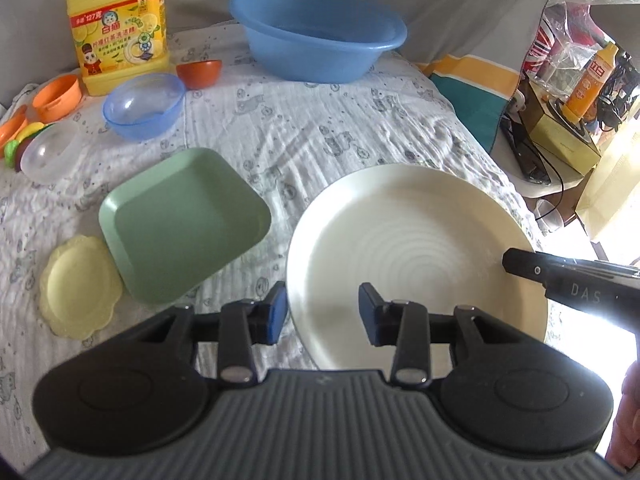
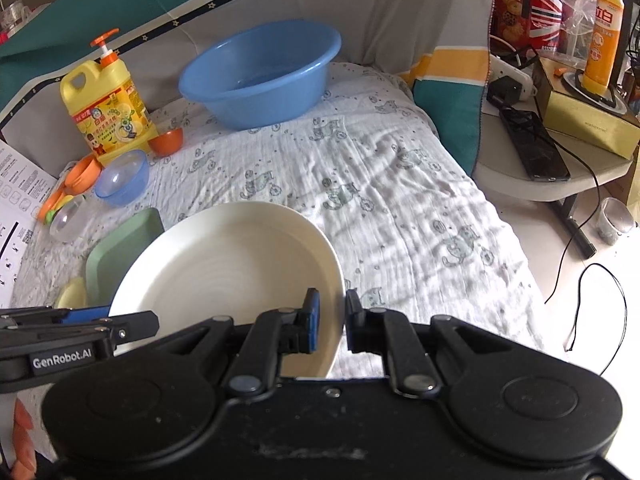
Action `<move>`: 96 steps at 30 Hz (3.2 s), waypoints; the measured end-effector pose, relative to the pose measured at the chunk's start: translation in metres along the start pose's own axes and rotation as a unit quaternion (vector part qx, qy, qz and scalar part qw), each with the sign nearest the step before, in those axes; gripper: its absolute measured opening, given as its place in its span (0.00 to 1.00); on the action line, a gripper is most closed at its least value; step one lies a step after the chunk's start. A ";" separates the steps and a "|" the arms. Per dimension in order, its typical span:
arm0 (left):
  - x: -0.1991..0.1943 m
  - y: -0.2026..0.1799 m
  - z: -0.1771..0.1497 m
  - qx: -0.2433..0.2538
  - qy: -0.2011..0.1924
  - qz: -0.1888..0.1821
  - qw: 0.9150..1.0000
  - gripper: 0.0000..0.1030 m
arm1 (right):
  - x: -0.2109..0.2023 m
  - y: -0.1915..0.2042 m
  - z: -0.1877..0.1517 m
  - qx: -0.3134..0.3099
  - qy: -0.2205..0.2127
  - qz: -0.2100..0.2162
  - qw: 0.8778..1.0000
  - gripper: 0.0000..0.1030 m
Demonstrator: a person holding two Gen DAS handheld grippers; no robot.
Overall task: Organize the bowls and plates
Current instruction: 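Lift and carry the white plate with the right gripper, then lower the white plate onto the sheet and open the right gripper, then move the right gripper to the green square tray and grasp its rim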
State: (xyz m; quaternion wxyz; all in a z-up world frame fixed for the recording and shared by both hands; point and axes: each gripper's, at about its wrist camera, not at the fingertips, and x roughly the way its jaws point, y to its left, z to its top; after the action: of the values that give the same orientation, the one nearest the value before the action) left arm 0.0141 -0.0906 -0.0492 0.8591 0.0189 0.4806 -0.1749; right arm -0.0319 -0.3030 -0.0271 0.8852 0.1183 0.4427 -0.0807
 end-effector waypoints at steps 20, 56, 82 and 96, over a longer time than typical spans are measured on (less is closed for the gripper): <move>0.041 0.000 -0.010 0.005 0.026 0.012 1.000 0.36 | 0.040 -0.001 -0.012 0.003 0.025 -0.019 1.000 0.13; 0.016 0.016 -0.008 -0.020 0.000 0.028 0.999 1.00 | 0.032 0.012 -0.002 -0.005 -0.003 -0.032 0.999 1.00; -0.039 0.074 -0.010 -0.059 -0.060 0.047 0.995 1.00 | -0.009 0.080 0.018 -0.050 -0.041 0.000 0.998 1.00; -0.022 0.160 0.004 -0.074 -0.061 0.102 0.990 1.00 | 0.035 0.149 0.046 -0.084 -0.026 0.053 0.995 1.00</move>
State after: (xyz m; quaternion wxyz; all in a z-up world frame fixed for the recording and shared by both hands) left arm 0.0579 0.0645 -0.0506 0.8992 -0.0065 0.4345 -0.0512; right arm 0.0609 -0.1747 -0.0076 0.9062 0.0642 0.4179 0.0005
